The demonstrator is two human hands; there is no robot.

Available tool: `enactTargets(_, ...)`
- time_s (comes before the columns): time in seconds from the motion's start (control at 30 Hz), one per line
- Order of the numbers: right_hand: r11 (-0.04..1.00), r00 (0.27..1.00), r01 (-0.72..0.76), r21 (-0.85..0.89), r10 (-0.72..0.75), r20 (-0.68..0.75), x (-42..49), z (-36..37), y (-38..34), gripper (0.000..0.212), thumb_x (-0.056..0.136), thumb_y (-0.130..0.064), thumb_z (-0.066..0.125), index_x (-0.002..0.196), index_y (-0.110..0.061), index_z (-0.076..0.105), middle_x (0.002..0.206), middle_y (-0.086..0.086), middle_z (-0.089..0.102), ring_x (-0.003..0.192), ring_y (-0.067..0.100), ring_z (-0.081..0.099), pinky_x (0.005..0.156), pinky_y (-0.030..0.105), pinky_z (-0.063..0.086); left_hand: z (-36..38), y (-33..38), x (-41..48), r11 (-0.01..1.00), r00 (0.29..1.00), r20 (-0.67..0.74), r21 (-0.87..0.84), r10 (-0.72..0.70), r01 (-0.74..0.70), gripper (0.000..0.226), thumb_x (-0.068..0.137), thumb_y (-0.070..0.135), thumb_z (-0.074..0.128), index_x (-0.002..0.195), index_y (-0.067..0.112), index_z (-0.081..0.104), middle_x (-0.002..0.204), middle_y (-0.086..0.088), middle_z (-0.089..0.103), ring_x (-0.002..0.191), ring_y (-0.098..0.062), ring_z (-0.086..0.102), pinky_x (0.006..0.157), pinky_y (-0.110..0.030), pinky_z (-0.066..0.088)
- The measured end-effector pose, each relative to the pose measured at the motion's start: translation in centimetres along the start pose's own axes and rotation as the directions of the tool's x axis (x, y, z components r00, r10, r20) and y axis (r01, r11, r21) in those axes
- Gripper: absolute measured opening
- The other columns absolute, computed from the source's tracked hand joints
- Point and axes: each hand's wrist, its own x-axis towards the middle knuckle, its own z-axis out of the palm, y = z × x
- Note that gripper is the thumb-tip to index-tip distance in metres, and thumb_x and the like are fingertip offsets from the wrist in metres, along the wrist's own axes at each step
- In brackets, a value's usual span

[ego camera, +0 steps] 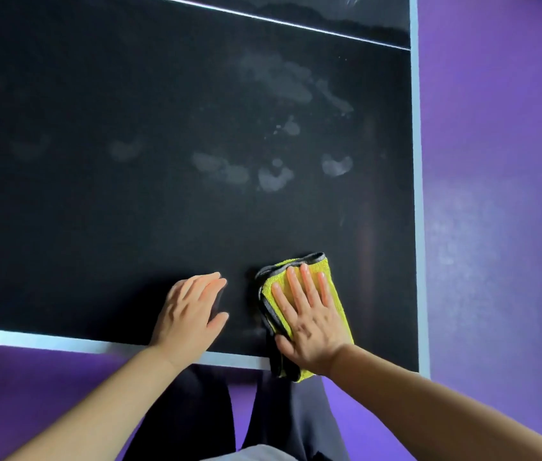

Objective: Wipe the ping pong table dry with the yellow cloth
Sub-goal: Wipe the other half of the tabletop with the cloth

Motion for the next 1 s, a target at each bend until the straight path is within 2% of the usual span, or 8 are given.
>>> enactTargets(0.23, 1.000, 1.000, -0.011, 0.027, 0.011, -0.005, 6.4, -1.6, -10.6, 0.089, 0.076, -0.056, 0.042, 0.151, -0.011, 0.034, 0.154, 0.027, 0.030, 0.144, 0.048, 0.015, 0.114, 0.062, 0.009, -4.3, -8.9, -1.6, 0.987, 0.979, 0.128, -0.012, 0.159, -0.159, 0.068, 0.070, 0.052, 0.051, 0.125, 0.013, 0.057, 0.130, -0.002, 0.056, 0.119, -0.015, 0.041, 0.109, -0.025, 0.014)
enactTargets(0.3, 0.999, 1.000, 0.012, 0.037, -0.012, -0.004, 8.7, -2.0, -14.2, 0.089, 0.077, -0.057, 0.042, 0.152, -0.011, 0.031, 0.155, 0.027, 0.029, 0.145, 0.049, 0.016, 0.115, 0.062, 0.007, -5.3, -11.5, -2.4, 0.984, 0.976, 0.131, 0.000, 0.177, -0.178, 0.070, 0.067, 0.052, 0.061, 0.126, 0.013, 0.057, 0.132, -0.003, 0.055, 0.122, -0.015, 0.040, 0.111, -0.025, 0.012)
enactTargets(0.37, 0.998, 0.999, 0.033, 0.048, -0.033, -0.002, 10.9, -2.6, -17.4, 0.088, 0.079, -0.057, 0.040, 0.153, -0.011, 0.028, 0.156, 0.027, 0.025, 0.145, 0.048, 0.013, 0.116, 0.062, 0.005, -6.3, -14.2, -3.3, 0.984, 0.977, 0.126, 0.020, 0.173, -0.177, 0.077, 0.061, 0.047, 0.078, 0.126, 0.012, 0.057, 0.131, -0.004, 0.056, 0.122, -0.016, 0.039, 0.110, -0.029, 0.017)
enactTargets(0.43, 0.997, 0.998, 0.060, 0.047, -0.061, 0.007, 13.0, -2.9, -20.4, 0.088, 0.081, -0.058, 0.037, 0.155, -0.012, 0.022, 0.158, 0.026, 0.021, 0.147, 0.048, 0.009, 0.116, 0.061, 0.003, -7.4, -17.0, -4.7, 0.990, 0.982, 0.138, 0.043, 0.127, -0.135, 0.083, 0.053, 0.043, 0.086, 0.125, 0.012, 0.057, 0.127, -0.004, 0.058, 0.121, -0.017, 0.041, 0.107, -0.032, 0.023)
enactTargets(0.63, 0.995, 0.996, 0.084, 0.052, -0.086, 0.035, 18.0, -4.3, -27.7, 0.085, 0.089, -0.058, 0.028, 0.157, -0.012, 0.008, 0.162, 0.024, 0.001, 0.147, 0.045, -0.012, 0.117, 0.060, -0.011, -10.0, -22.9, -8.0, 0.993, 0.994, 0.070, 0.092, -0.080, 0.073, 0.087, 0.047, 0.035, 0.091, 0.124, 0.009, 0.059, 0.122, -0.008, 0.061, 0.118, -0.021, 0.047, 0.103, -0.031, 0.026)
enactTargets(0.77, 0.992, 0.994, 0.101, 0.073, -0.103, 0.027, 19.5, -4.6, -29.4, 0.086, 0.093, -0.062, 0.029, 0.157, -0.014, -0.001, 0.162, 0.020, -0.008, 0.147, 0.042, -0.018, 0.117, 0.058, -0.012, -10.8, -24.4, -8.5, 0.980, 0.984, 0.058, 0.122, -0.166, 0.158, 0.083, 0.052, 0.029, 0.091, 0.126, 0.010, 0.058, 0.123, -0.009, 0.060, 0.120, -0.027, 0.052, 0.101, -0.041, 0.038)
enactTargets(0.9, 0.987, 0.996, 0.086, 0.133, -0.084, -0.017, 18.6, -4.1, -28.5, 0.084, 0.088, -0.059, 0.031, 0.158, -0.015, 0.014, 0.163, 0.016, 0.009, 0.150, 0.037, -0.004, 0.120, 0.052, -0.010, -10.5, -22.9, -7.9, 0.971, 0.972, 0.062, 0.094, -0.227, 0.221, 0.076, 0.060, 0.020, 0.087, 0.128, 0.009, 0.056, 0.128, -0.011, 0.057, 0.124, -0.029, 0.048, 0.104, -0.043, 0.035)
enactTargets(1.0, 0.982, 0.999, 0.028, 0.185, -0.021, -0.038, 17.0, -3.6, -26.4, 0.083, 0.085, -0.058, 0.032, 0.157, -0.016, 0.021, 0.162, 0.016, 0.015, 0.151, 0.035, 0.001, 0.121, 0.051, -0.004, -9.8, -20.1, -6.8, 0.976, 0.975, 0.060, 0.064, -0.212, 0.208, 0.073, 0.067, 0.019, 0.083, 0.133, 0.013, 0.052, 0.132, -0.008, 0.053, 0.127, -0.026, 0.044, 0.106, -0.038, 0.032)
